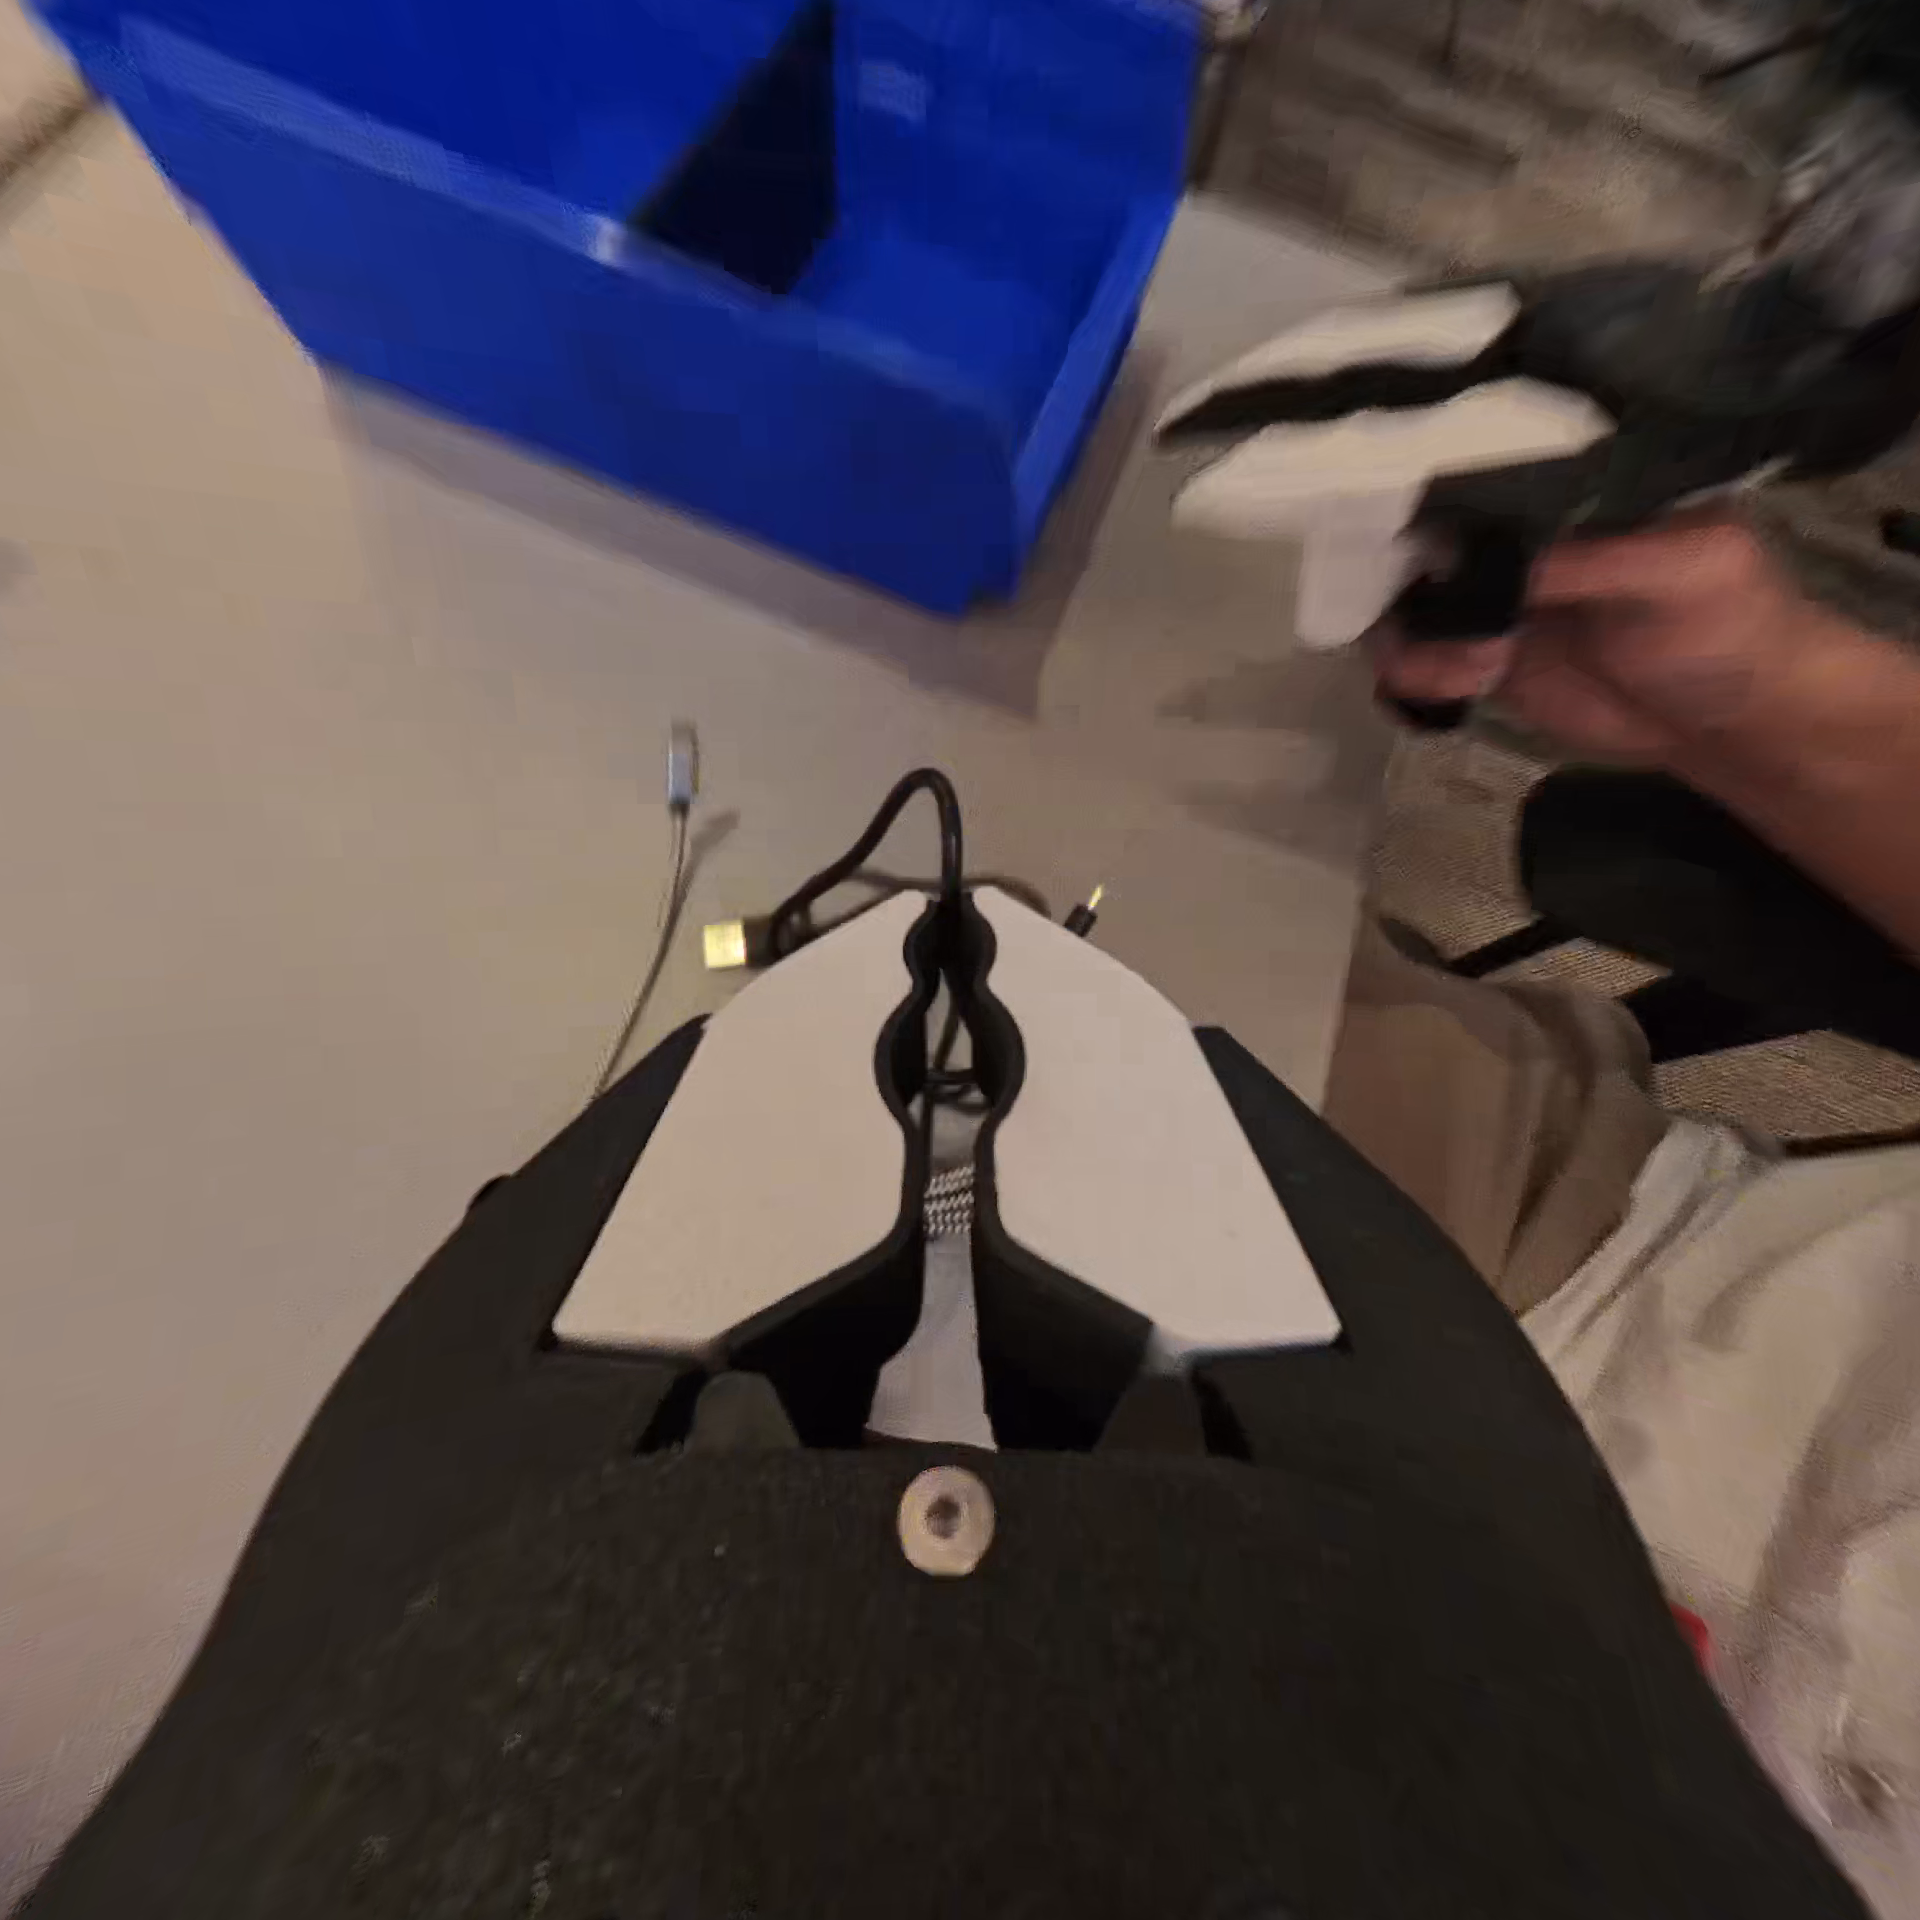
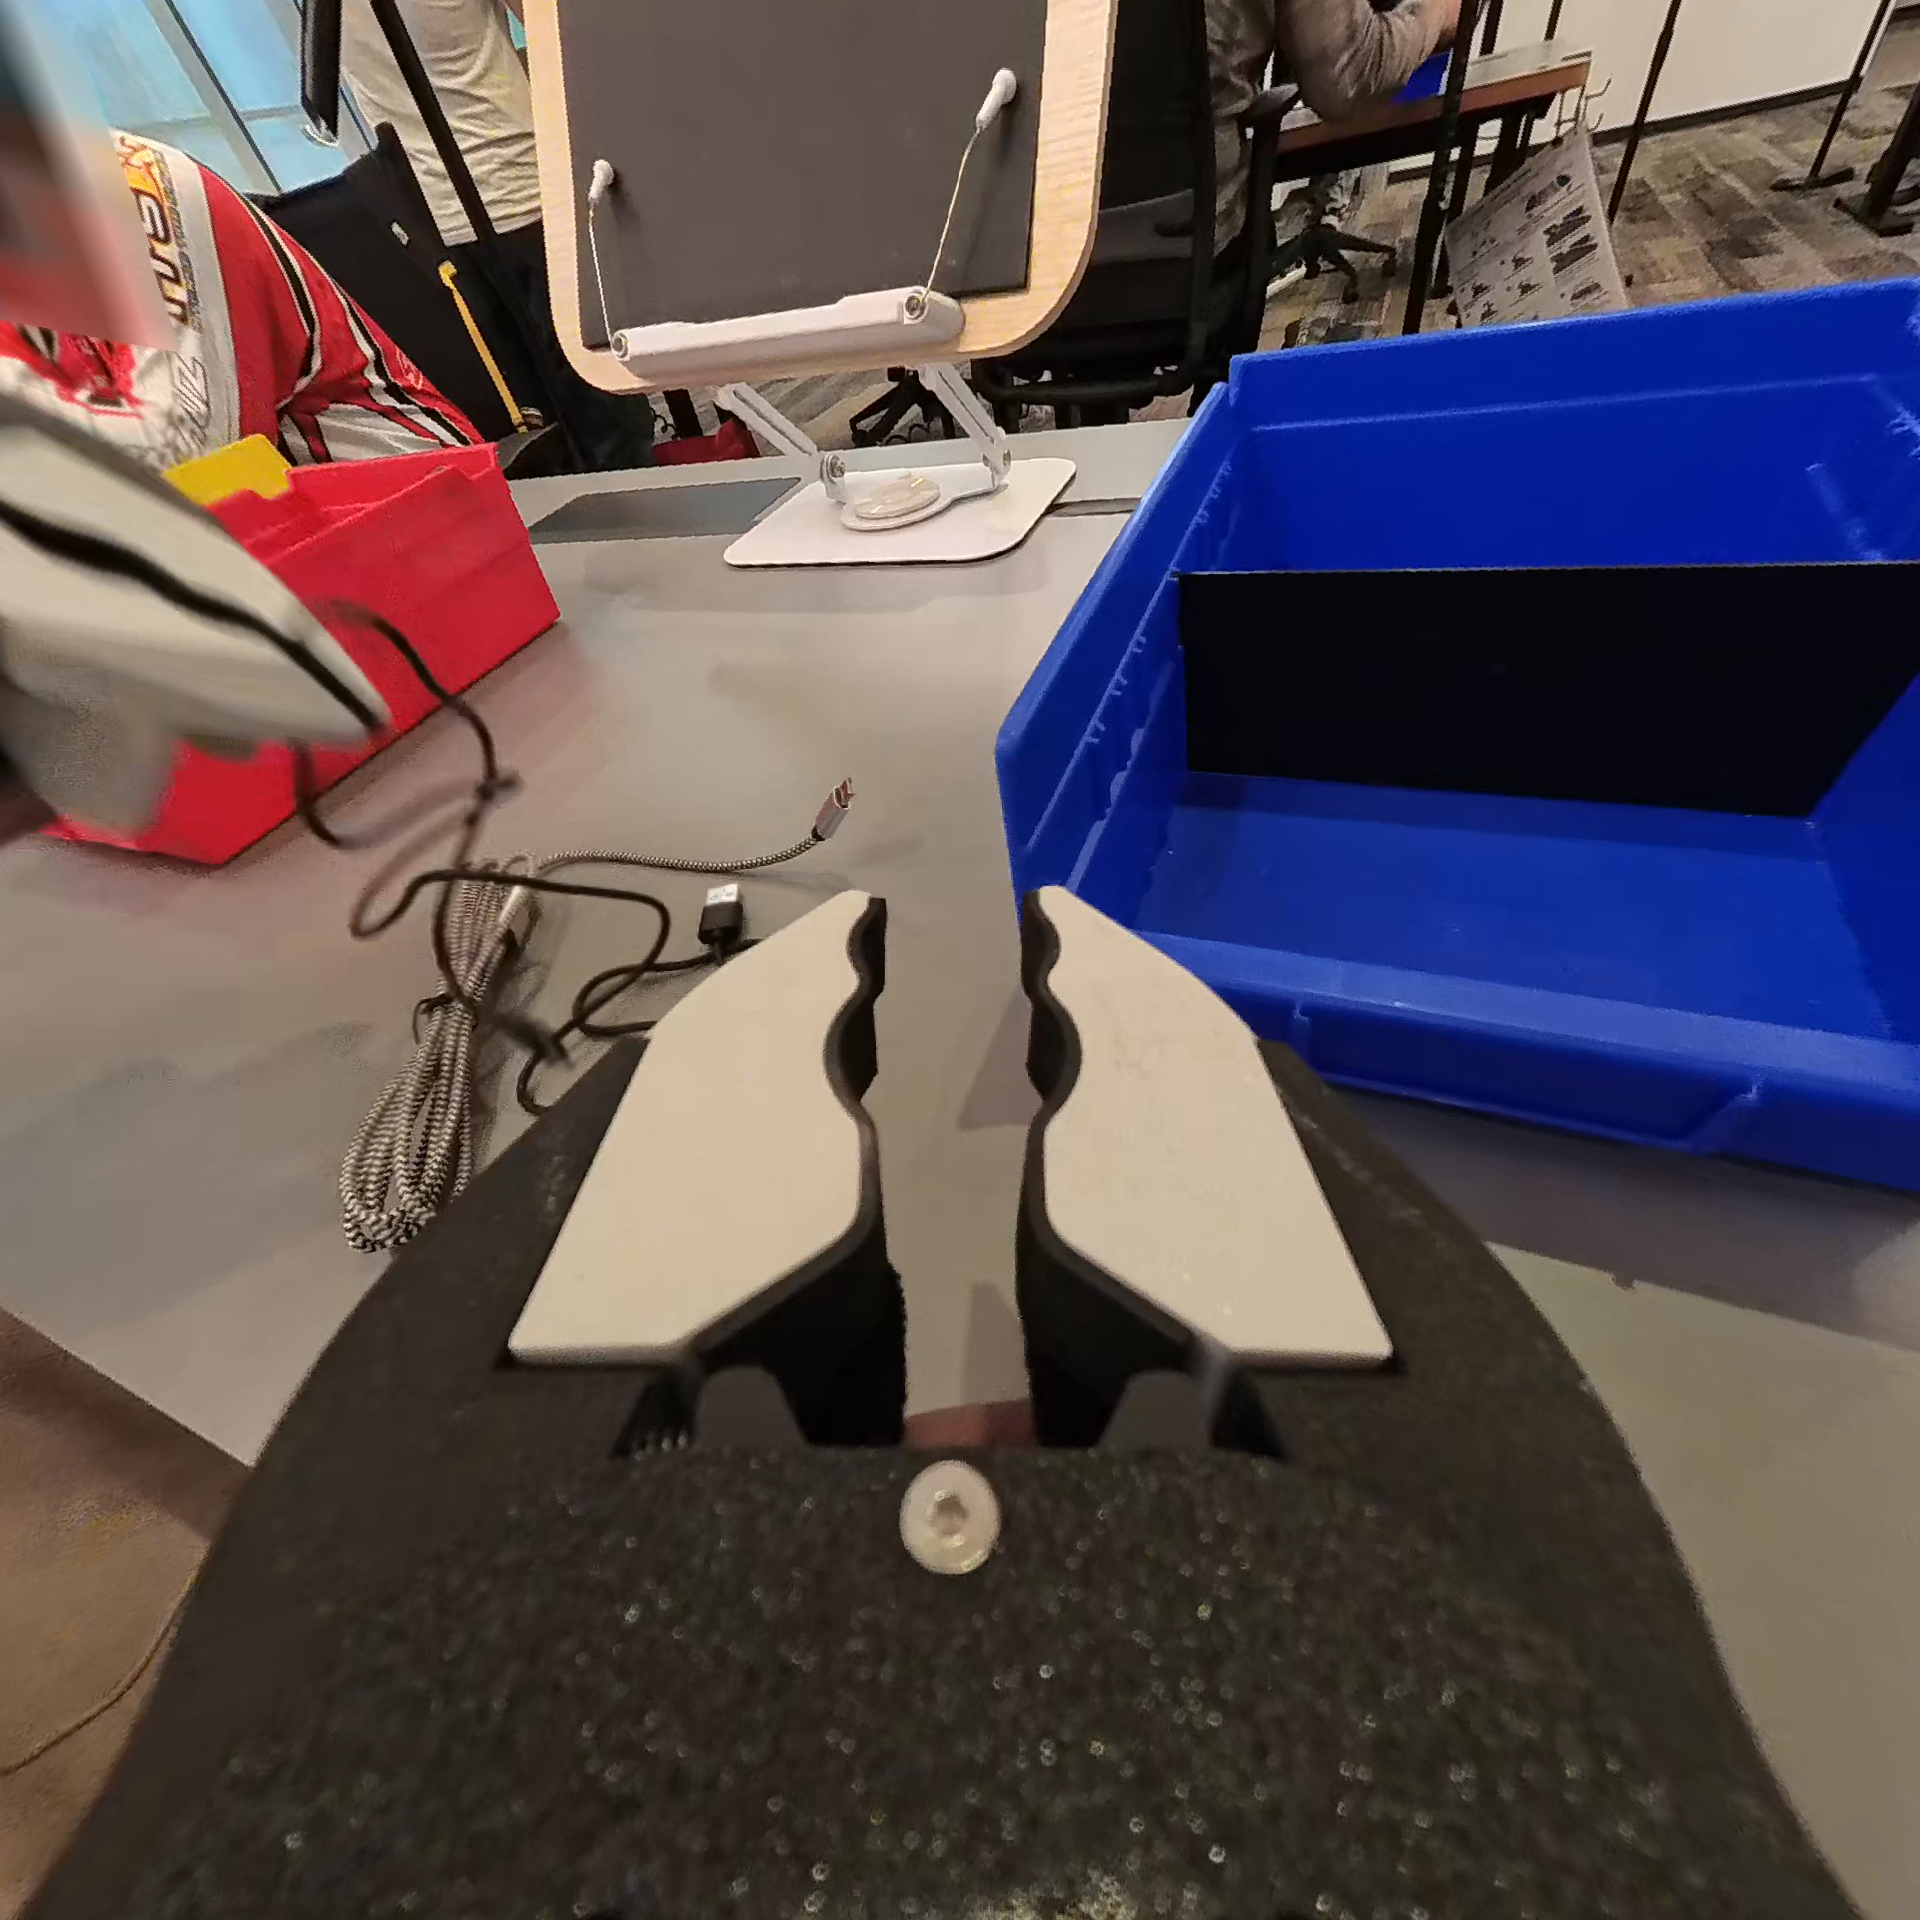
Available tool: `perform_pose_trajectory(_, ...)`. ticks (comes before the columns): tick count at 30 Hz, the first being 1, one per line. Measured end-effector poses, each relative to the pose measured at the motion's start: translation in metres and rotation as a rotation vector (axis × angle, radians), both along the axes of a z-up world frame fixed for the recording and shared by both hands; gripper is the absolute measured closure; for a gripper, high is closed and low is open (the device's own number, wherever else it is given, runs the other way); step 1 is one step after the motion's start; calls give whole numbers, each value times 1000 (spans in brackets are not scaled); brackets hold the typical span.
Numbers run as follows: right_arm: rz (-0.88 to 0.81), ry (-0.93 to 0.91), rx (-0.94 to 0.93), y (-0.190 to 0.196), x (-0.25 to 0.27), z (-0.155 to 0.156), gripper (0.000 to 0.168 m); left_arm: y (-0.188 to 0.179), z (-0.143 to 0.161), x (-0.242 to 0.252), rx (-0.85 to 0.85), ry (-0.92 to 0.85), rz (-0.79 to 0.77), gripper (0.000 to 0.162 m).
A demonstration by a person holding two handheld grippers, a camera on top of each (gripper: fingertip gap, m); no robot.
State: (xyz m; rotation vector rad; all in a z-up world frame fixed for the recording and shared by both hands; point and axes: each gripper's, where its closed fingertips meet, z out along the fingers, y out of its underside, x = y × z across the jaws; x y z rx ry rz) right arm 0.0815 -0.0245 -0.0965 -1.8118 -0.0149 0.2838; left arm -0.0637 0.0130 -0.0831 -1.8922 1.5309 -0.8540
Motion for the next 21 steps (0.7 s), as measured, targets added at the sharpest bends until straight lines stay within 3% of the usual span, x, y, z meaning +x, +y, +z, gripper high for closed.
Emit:
perform_pose_trajectory(3, 3, 7, -3, 0, 0, -1, 144, 9, -47, -7, 7, 91, 85, 156)
perform_pose_trajectory(5, 6, 5, -6, 0, -1, -2, 144, 4, -62, -21, -39, 151, 106, 122)
perform_pose_trajectory(9, -4, -24, -10, -2, 1, -3, 144, -8, -50, -67, -84, 48, 207, 117)
perform_pose_trajectory(17, 15, -37, -17, 0, -8, -7, 144, 4, -6, -190, 36, -214, 532, 117)
perform_pose_trajectory(21, 26, -47, -18, 8, -12, -7, 144, 20, 5, -224, 107, -192, 538, 115)
